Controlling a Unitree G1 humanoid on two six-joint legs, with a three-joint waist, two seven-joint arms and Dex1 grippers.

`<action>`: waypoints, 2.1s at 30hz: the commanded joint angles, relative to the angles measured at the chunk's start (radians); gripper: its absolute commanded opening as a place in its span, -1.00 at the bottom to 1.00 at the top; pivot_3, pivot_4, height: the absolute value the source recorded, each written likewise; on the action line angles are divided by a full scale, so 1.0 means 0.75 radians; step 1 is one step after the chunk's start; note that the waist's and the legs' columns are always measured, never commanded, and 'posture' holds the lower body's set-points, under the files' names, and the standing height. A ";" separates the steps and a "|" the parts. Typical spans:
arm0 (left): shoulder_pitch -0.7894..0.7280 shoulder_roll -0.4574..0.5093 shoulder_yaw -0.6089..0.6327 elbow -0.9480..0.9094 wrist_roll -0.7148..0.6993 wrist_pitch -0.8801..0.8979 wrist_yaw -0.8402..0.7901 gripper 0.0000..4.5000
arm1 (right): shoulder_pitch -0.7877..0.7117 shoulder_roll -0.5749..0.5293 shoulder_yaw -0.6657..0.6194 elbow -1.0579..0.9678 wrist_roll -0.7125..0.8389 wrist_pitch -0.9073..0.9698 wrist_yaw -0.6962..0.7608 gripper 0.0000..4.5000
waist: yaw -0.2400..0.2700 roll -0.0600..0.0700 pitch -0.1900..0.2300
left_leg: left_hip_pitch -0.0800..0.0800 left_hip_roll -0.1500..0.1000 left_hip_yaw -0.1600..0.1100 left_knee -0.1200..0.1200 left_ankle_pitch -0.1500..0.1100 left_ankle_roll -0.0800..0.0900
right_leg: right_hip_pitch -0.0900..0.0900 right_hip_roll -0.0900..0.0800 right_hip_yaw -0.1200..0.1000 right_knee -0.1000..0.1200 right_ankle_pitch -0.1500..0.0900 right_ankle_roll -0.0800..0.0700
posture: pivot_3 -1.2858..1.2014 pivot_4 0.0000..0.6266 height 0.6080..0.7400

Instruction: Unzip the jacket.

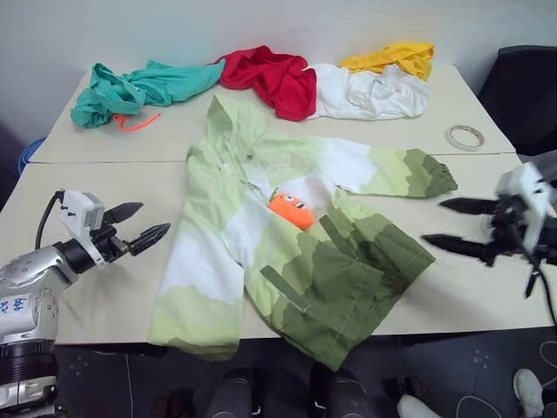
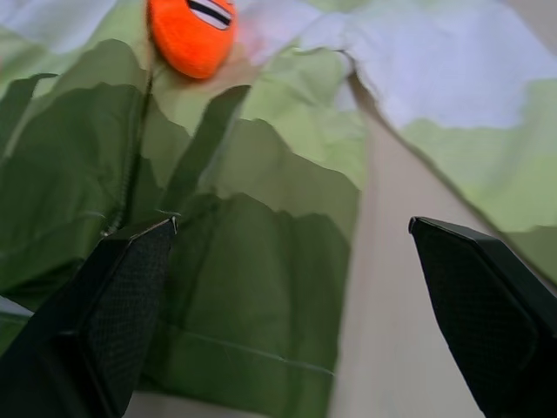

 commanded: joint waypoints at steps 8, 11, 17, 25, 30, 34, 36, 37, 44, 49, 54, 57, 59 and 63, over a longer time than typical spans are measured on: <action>-0.649 -0.187 -0.073 0.695 0.123 -0.011 0.197 1.00 | 0.033 0.172 0.147 0.044 -0.180 -0.072 -0.218 0.99 | 0.027 -0.008 0.001 | -0.004 -0.008 0.002 0.002 0.003 0.007 | -0.001 0.004 -0.004 0.000 0.004 0.008 | 0.03 -0.52 1.00; -0.791 -0.240 -0.100 0.901 0.158 -0.022 0.192 1.00 | 0.027 0.203 0.168 0.108 -0.208 -0.081 -0.238 0.99 | 0.021 -0.012 0.000 | -0.004 -0.008 0.003 0.002 0.003 0.007 | -0.001 0.004 -0.004 -0.001 0.005 0.009 | 0.03 -0.52 1.00; -0.966 -0.328 -0.137 1.205 0.258 -0.133 0.226 1.00 | 0.059 0.247 0.187 0.145 -0.221 -0.053 -0.244 0.55 | 0.014 -0.017 0.001 | -0.003 -0.007 0.004 0.002 0.004 0.007 | -0.001 0.006 -0.004 0.000 0.005 0.009 | 0.03 -0.52 1.00; -1.022 -0.395 -0.144 1.304 0.293 -0.089 0.120 0.31 | 0.167 0.241 0.156 0.069 -0.238 -0.077 -0.260 -0.68 | 0.019 -0.021 -0.001 | -0.003 -0.007 0.003 0.004 0.004 0.007 | 0.000 0.007 -0.004 -0.001 0.005 0.009 | 0.03 -0.52 1.00; -0.953 -0.380 -0.155 1.257 0.304 -0.046 0.041 -0.44 | 0.139 0.204 0.139 0.130 -0.350 -0.190 -0.333 -1.00 | 0.017 -0.022 -0.001 | -0.003 -0.007 0.003 0.004 0.004 0.007 | 0.000 0.006 -0.003 0.000 0.005 0.010 | 0.03 -0.52 1.00; -0.792 -0.361 -0.128 1.055 0.246 0.040 -0.036 -0.99 | 0.100 0.157 0.131 0.188 -0.408 -0.242 -0.335 -1.00 | 0.014 -0.021 -0.001 | -0.002 -0.007 0.004 0.004 0.004 0.007 | 0.000 0.006 -0.002 0.000 0.005 0.010 | 0.03 -0.52 1.00; -0.596 -0.359 -0.090 0.745 0.167 0.156 -0.022 -0.99 | 0.044 0.138 0.128 0.228 -0.433 -0.257 -0.350 -1.00 | 0.007 -0.021 -0.001 | -0.002 -0.006 0.004 0.004 0.004 0.007 | 0.000 0.006 -0.002 0.000 0.005 0.010 | 0.03 -0.52 1.00; -0.519 -0.360 -0.080 0.616 0.137 0.208 -0.010 -0.99 | 0.024 0.135 0.127 0.244 -0.440 -0.263 -0.355 -1.00 | -0.006 -0.020 -0.001 | -0.001 -0.006 0.004 0.003 0.003 0.007 | 0.000 0.006 0.000 0.001 0.005 0.010 | 0.03 -0.52 1.00; 0.076 -0.403 0.135 -0.366 -0.187 0.562 0.225 -0.99 | -0.336 0.177 0.220 0.585 -0.617 -0.330 -0.525 -1.00 | -0.037 -0.019 -0.001 | 0.000 -0.004 0.004 0.002 0.003 0.005 | 0.000 -0.001 0.002 0.001 0.005 0.009 | 0.03 -0.52 1.00; 0.389 -0.547 0.290 -0.792 -0.380 0.612 0.440 -0.99 | -0.675 0.313 0.341 0.871 -0.726 -0.377 -0.637 -1.00 | -0.039 -0.019 -0.001 | 0.000 -0.004 0.003 0.003 0.002 0.004 | 0.000 -0.001 0.012 0.000 0.005 0.009 | 0.03 -0.52 1.00; 0.617 -0.715 0.305 -1.025 -0.421 0.471 0.556 -0.99 | -0.886 0.427 0.405 1.091 -0.784 -0.493 -0.693 -1.00 | -0.030 -0.019 -0.001 | -0.002 -0.004 0.002 0.002 0.002 0.004 | 0.000 0.001 0.012 -0.003 0.005 0.009 | 0.03 -0.52 1.00; 0.770 -0.843 0.282 -1.144 -0.420 0.336 0.592 -0.99 | -0.996 0.475 0.427 1.230 -0.822 -0.586 -0.727 -1.00 | -0.026 -0.019 -0.001 | -0.002 -0.005 0.004 0.003 0.002 0.004 | 0.000 0.000 0.013 -0.003 0.005 0.008 | 0.03 -0.52 1.00; 0.875 -0.895 0.252 -1.207 -0.390 0.263 0.592 -0.99 | -1.035 0.478 0.437 1.287 -0.839 -0.630 -0.707 -1.00 | -0.018 -0.019 -0.001 | -0.002 -0.005 0.004 0.003 0.002 0.005 | 0.000 0.000 0.013 -0.003 0.005 0.008 | 0.03 -0.52 1.00; 1.045 -0.947 0.205 -1.241 -0.391 0.156 0.552 -0.99 | -1.020 0.486 0.441 1.330 -0.819 -0.689 -0.638 -1.00 | -0.015 -0.019 -0.001 | -0.003 -0.004 0.004 0.003 0.001 0.005 | 0.000 0.000 0.012 -0.005 0.005 0.008 | 0.03 -0.52 1.00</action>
